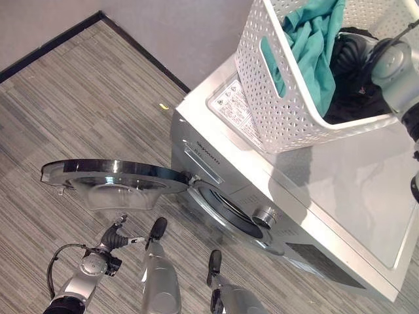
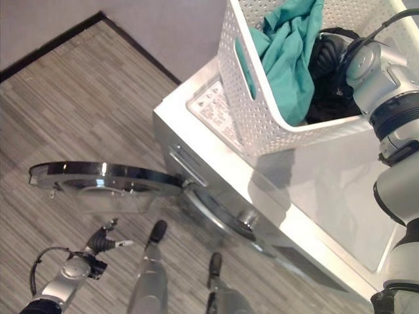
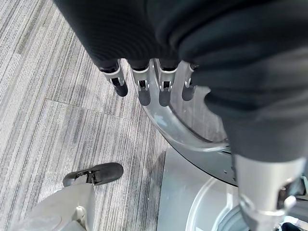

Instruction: Grab the laundry basket,head to the washer,open it,put in the laundry and shut it.

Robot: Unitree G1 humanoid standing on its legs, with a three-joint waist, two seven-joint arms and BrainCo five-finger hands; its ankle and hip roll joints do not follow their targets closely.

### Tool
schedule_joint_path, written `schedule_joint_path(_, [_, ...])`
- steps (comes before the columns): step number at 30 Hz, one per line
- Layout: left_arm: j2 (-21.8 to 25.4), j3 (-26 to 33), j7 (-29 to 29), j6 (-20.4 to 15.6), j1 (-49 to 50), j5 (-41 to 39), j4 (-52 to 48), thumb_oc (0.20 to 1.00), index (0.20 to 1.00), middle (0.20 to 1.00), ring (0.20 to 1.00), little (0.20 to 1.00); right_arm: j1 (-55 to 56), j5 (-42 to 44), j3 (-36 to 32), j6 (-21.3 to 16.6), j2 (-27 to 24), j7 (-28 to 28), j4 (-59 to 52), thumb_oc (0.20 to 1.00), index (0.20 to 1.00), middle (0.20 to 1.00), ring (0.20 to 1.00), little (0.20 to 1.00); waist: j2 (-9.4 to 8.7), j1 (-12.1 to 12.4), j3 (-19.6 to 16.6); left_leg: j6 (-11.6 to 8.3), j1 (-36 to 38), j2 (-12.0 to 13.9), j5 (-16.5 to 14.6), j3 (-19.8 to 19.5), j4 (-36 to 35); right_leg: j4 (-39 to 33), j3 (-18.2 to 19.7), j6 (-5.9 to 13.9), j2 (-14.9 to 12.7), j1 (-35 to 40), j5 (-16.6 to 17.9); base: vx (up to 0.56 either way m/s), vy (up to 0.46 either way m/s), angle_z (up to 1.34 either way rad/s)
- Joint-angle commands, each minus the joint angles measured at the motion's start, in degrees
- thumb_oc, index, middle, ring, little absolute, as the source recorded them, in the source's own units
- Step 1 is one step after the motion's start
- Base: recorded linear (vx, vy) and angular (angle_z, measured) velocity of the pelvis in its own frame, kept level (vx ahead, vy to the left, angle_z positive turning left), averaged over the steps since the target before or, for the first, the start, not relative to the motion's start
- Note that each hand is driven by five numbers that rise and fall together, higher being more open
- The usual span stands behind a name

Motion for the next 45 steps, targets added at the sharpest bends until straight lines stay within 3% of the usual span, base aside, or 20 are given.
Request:
schedule_joint_path(1, [0.49, 0.16, 0.88, -1.99, -2.71, -0.12, -0.47, 1.000, 1.000, 1.000, 1.000, 1.000, 1.38, 0.08, 1.28, -0.58, -4.51, -1.86, -1.21, 0.200, 0.200, 0.200, 0.200, 0.200, -1.11, 0.48, 1.99, 3.66, 2.56, 0.39, -7.41, -1.05, 0.65, 0.59, 0.65, 1.49, -4.99, 2.57, -3.73, 0.00, 0.000, 0.00])
schedule_joint_path(9, [0.56, 1.51, 1.32, -1.93, -1.93, 0.11, -0.27, 1.000, 1.000, 1.000, 1.000, 1.000, 0.53, 6.15, -4.84, -2.15, -9.04, -6.68, -7.86, 0.200, 0.200, 0.200, 0.200, 0.200, -1.83, -1.01, 0.61, 3.93, 3.94, 0.72, -8.38, -0.74, 0.77, 0.59, 0.93, 1.77, -5.04, 3.33, -3.63, 0.00, 0.000, 0.00])
schedule_joint_path(15, [0.78, 2.47, 0.58, -2.56, -0.75, 0.31, 0.78, 1.000, 1.000, 1.000, 1.000, 1.000, -4.71, 14.39, -8.15, -5.14, -17.19, -10.80, -6.31, 0.200, 0.200, 0.200, 0.200, 0.200, -3.23, -2.70, -2.91, 3.91, 6.40, 1.13, -9.61, -0.34, 0.69, 0.59, 1.06, 2.23, -5.39, 5.08, -3.56, 0.01, 0.001, 0.00])
schedule_joint_path(21, [1.15, 2.60, 1.16, -3.05, -0.24, 0.14, 2.83, 1.000, 1.000, 1.000, 1.000, 1.000, -15.38, 16.83, -7.50, -5.99, -15.98, -15.68, 3.93, 0.200, 0.200, 0.200, 0.200, 0.200, -4.01, -3.31, -6.39, 3.74, 8.68, 1.48, -10.75, -0.29, 0.62, 0.66, 1.04, 2.48, -5.61, 6.84, -3.24, 0.04, -0.004, -0.03])
schedule_joint_path(28, [1.60, 2.10, 3.50, -2.90, -0.20, 0.82, 3.90, 1.000, 1.000, 1.000, 1.000, 1.000, -23.18, 9.52, -9.51, -5.21, -11.47, -27.76, 7.97, 0.200, 0.200, 0.200, 0.200, 0.200, -3.77, -3.09, -9.53, 3.84, 10.03, 1.63, -11.71, -1.07, 0.62, 0.60, 0.59, 2.62, -5.68, 8.30, -3.25, 0.04, 0.001, 0.00])
schedule_joint_path(29, [1.62, 1.49, 4.31, -2.66, -0.46, 1.14, 3.92, 1.000, 1.000, 1.000, 1.000, 1.000, -23.78, 5.32, -10.76, -4.34, -10.79, -31.84, 6.36, 0.200, 0.200, 0.200, 0.200, 0.200, -3.58, -3.01, -10.09, 3.93, 10.14, 1.50, -11.92, -1.46, 0.62, 0.59, 0.58, 2.62, -5.67, 8.42, -3.19, 0.03, 0.007, 0.04])
schedule_joint_path(32, [1.76, 1.08, 5.07, -2.59, -0.51, 1.40, 3.45, 1.000, 1.000, 1.000, 1.000, 1.000, -23.48, 1.08, -12.77, -2.78, -11.00, -36.12, 3.30, 0.200, 0.200, 0.200, 0.200, 0.200, -3.40, -2.95, -10.40, 4.09, 10.18, 1.44, -12.06, -1.86, 0.62, 0.61, 0.56, 2.60, -5.64, 8.52, -3.12, 0.02, 0.006, 0.04])
schedule_joint_path(36, [1.19, -0.24, 6.17, -2.56, -1.04, 2.37, 2.74, 1.000, 1.000, 1.000, 1.000, 1.000, -23.10, -8.18, -15.43, -0.38, -13.44, -43.95, -1.55, 0.200, 0.200, 0.200, 0.200, 0.200, -2.97, -2.68, -11.08, 4.34, 10.52, 1.25, -12.54, -2.75, 0.75, 0.63, 0.29, 2.63, -5.78, 9.14, -3.14, 0.01, 0.007, 0.03])
schedule_joint_path(43, [0.09, -1.23, 7.80, -4.14, -1.65, 3.03, -1.20, 1.000, 1.000, 1.000, 1.000, 1.000, -18.93, -17.15, -22.17, 2.68, -18.45, -51.53, -12.44, 0.200, 0.200, 0.200, 0.200, 0.200, -2.08, -2.80, -11.40, 4.74, 11.58, 0.64, -13.43, -2.98, 1.24, 0.72, 0.23, 2.83, -6.50, 10.13, -3.13, -0.01, 0.031, 0.05])
schedule_joint_path(45, [-0.10, -1.59, 7.85, -4.54, -1.79, 3.09, -2.25, 1.000, 1.000, 1.000, 1.000, 1.000, -16.62, -17.14, -25.33, 2.06, -19.36, -52.49, -14.68, 0.200, 0.200, 0.200, 0.200, 0.200, -2.22, -3.00, -11.47, 4.89, 11.65, 0.31, -13.84, -2.77, 1.87, 0.74, 0.45, 3.04, -6.90, 10.32, -2.79, -0.02, 0.068, 0.03])
